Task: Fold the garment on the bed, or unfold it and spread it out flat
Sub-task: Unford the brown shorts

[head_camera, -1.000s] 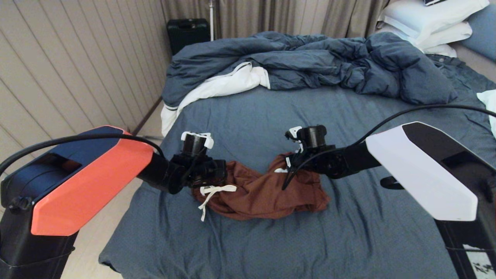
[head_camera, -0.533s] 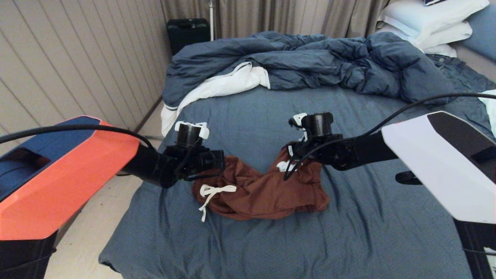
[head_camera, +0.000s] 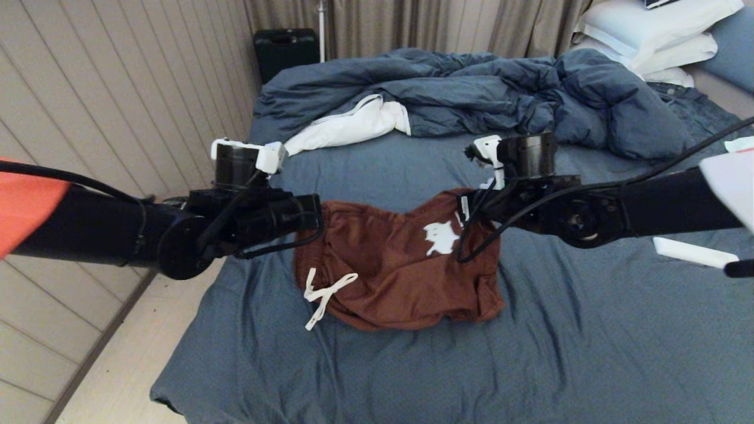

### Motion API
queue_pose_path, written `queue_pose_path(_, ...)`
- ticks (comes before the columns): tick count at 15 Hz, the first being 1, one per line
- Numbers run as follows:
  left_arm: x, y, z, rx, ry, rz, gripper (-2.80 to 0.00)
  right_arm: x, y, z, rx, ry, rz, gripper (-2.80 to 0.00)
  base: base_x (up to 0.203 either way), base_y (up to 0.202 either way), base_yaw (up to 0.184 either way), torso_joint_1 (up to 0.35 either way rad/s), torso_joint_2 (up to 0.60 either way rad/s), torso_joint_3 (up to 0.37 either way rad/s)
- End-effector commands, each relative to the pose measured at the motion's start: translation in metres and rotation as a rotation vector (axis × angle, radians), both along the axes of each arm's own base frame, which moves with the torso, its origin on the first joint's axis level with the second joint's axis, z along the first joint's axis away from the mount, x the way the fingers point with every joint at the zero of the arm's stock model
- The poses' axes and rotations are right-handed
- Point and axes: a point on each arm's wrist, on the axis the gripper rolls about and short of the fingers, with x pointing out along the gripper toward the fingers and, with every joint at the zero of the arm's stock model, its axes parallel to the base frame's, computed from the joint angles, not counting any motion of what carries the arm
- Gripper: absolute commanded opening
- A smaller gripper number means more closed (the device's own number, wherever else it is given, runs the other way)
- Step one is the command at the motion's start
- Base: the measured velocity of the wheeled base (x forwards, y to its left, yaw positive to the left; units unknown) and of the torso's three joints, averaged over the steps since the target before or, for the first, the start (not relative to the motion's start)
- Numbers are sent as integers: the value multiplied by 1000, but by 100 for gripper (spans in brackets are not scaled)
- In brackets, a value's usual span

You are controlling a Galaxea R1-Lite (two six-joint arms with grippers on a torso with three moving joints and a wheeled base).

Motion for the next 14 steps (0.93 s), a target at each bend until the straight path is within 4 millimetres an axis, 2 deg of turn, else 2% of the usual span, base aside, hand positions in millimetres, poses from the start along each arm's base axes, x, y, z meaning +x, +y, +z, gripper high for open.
queue_pose_path(1, -43, 17, 42, -40, -77, -5, -280, -43, -8, 38, 26, -73, 18, -280, 0, 0, 0, 0, 0, 0)
queue_pose_path(4, -84, 19, 49, -27, -50, -59, -280, -89, -9, 53, 34, -93, 67, -280, 0, 0, 0, 0, 0, 0)
queue_pose_path(7, -125, 23, 67, -27, -66, -87, -280, -133, -9, 71, 42, -106, 122, -280, 0, 0, 0, 0, 0, 0)
queue_pose_path(11, -175, 43, 93, -47, -74, -138, -280, -196, -15, 98, 54, -115, 230, -280, 0, 0, 0, 0, 0, 0)
queue_pose_path(14, -207, 60, 114, -63, -77, -174, -280, -233, -25, 114, 65, -124, 293, -280, 0, 0, 0, 0, 0, 0)
